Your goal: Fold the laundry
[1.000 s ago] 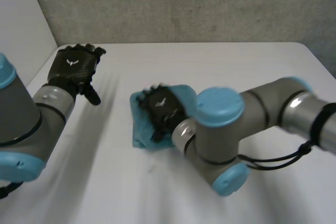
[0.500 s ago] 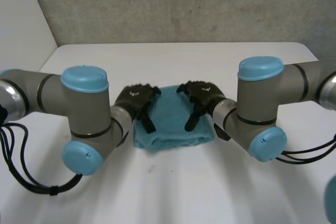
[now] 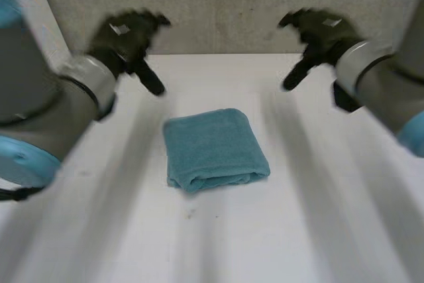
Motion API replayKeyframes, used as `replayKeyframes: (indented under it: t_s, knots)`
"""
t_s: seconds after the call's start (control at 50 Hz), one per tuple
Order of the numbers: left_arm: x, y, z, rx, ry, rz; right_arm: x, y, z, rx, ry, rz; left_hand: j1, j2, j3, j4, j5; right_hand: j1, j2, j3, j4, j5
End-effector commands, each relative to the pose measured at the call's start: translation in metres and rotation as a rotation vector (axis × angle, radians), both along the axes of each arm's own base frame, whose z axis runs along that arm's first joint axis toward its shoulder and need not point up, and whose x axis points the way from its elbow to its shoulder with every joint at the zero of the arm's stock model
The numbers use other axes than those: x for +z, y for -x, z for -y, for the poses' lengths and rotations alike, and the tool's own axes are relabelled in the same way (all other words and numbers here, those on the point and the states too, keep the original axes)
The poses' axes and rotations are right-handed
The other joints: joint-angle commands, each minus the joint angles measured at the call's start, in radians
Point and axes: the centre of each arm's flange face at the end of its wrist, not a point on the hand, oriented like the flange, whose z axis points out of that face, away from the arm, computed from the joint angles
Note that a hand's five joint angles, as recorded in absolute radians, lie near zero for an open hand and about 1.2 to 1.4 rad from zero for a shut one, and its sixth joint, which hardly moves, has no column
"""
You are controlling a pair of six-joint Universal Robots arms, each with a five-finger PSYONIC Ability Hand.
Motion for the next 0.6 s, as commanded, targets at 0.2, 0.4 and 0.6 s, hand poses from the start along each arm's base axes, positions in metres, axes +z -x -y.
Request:
replayKeyframes:
  t_s: [0.2,0.4,0.6]
  knots:
    - [0.038,-0.043,-0.009,0.069,-0.022,0.000,0.031,0.049,-0.009,-0.139,0.087,-0.057,-0.012,-0.012,-0.007,-0.012,0.001,-0.030,-0.044,-0.039,-0.057,-0.053]
    - [0.031,-0.042,-0.011,0.063,-0.017,-0.010,0.026,0.047,-0.010,-0.135,0.115,-0.112,-0.012,-0.012,-0.007,-0.012,0.001,-0.030,-0.044,-0.039,-0.057,-0.053]
    - [0.025,-0.038,-0.002,0.060,0.088,-0.046,0.016,0.045,-0.007,-0.130,0.136,-0.107,-0.018,-0.018,-0.013,-0.018,-0.005,-0.030,-0.044,-0.039,-0.057,-0.053]
